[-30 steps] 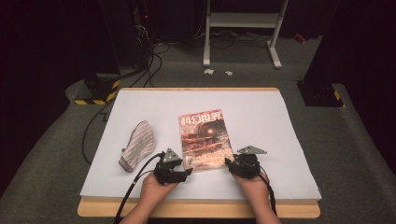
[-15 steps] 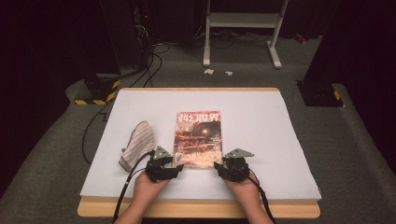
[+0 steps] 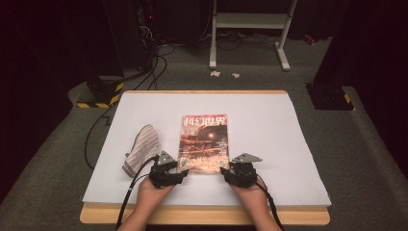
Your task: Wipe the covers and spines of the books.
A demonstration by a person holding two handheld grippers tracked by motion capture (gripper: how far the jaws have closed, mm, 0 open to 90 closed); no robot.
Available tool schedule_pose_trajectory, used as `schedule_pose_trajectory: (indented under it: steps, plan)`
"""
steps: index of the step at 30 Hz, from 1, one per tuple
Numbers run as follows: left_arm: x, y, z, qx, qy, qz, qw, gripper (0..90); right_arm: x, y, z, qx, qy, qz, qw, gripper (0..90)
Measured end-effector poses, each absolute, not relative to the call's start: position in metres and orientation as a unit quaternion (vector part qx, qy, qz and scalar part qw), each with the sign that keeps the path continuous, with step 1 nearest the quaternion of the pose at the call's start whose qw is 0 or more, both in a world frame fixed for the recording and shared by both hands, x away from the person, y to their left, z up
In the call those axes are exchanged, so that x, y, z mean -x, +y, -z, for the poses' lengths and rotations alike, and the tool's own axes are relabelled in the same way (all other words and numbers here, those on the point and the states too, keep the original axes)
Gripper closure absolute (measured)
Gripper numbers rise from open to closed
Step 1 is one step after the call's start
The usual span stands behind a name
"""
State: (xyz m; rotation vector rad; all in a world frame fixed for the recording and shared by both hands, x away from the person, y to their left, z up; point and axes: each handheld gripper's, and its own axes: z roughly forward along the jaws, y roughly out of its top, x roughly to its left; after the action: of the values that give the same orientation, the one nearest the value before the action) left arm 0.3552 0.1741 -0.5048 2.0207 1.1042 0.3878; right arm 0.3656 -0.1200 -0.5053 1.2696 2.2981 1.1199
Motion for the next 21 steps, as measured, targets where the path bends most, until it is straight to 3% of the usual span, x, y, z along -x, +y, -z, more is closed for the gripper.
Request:
schedule_pose_trajectory:
  steps: [12, 21]
  plan:
    - [-0.346, 0.207, 0.49, -0.772, 0.442, -0.179, 0.419, 41.7, -0.365, -0.129, 0.499, -0.439, 0.786, -0.402, 0.164, 50.6]
    - [-0.32, 0.242, 0.482, -0.746, 0.451, -0.215, 0.441, 41.6, -0.362, -0.165, 0.488, -0.466, 0.753, -0.42, 0.201, 46.2]
